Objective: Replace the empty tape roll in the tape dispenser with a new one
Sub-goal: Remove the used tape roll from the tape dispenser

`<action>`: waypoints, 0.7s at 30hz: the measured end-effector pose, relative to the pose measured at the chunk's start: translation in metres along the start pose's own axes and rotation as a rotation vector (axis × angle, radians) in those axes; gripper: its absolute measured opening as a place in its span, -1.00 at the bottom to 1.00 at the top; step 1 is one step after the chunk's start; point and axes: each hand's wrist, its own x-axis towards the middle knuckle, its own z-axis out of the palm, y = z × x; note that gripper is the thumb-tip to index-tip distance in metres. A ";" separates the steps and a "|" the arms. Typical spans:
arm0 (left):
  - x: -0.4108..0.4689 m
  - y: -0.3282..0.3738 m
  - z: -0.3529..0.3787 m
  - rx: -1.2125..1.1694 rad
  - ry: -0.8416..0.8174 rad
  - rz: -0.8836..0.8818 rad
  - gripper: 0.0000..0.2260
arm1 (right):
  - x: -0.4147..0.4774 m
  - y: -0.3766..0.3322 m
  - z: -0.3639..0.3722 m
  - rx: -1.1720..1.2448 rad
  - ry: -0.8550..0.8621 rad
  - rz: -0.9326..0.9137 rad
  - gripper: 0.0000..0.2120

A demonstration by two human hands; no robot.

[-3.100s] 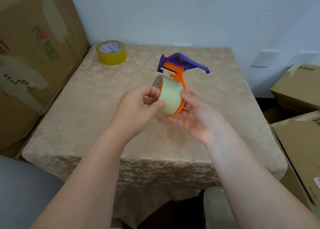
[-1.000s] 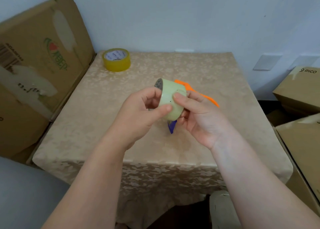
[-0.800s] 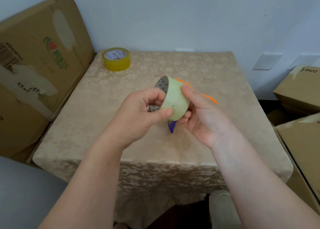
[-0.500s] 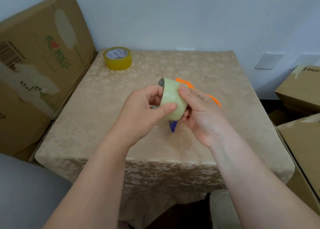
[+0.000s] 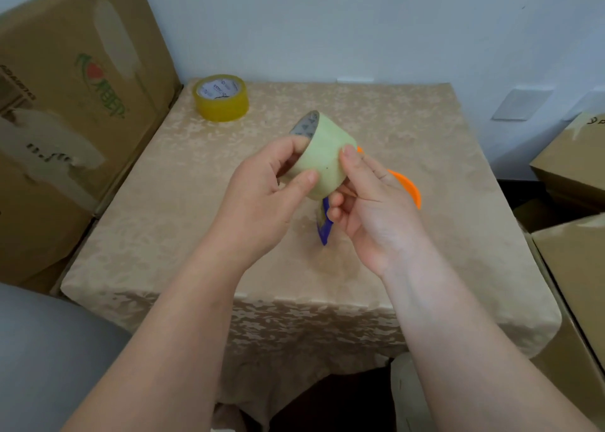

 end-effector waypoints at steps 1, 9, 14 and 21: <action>0.003 -0.001 0.001 -0.015 0.007 -0.003 -0.77 | 0.003 0.000 0.000 0.017 -0.001 -0.001 -0.85; 0.023 -0.011 0.016 -0.066 0.225 -0.107 -0.98 | 0.028 0.002 0.007 0.006 0.005 0.011 -0.75; 0.038 -0.002 0.023 -0.034 0.185 -0.093 -0.94 | 0.038 -0.010 -0.001 -0.036 0.052 0.011 -0.76; 0.082 0.011 0.022 0.141 -0.105 0.012 -0.77 | 0.067 -0.047 -0.023 0.222 0.203 0.134 -0.72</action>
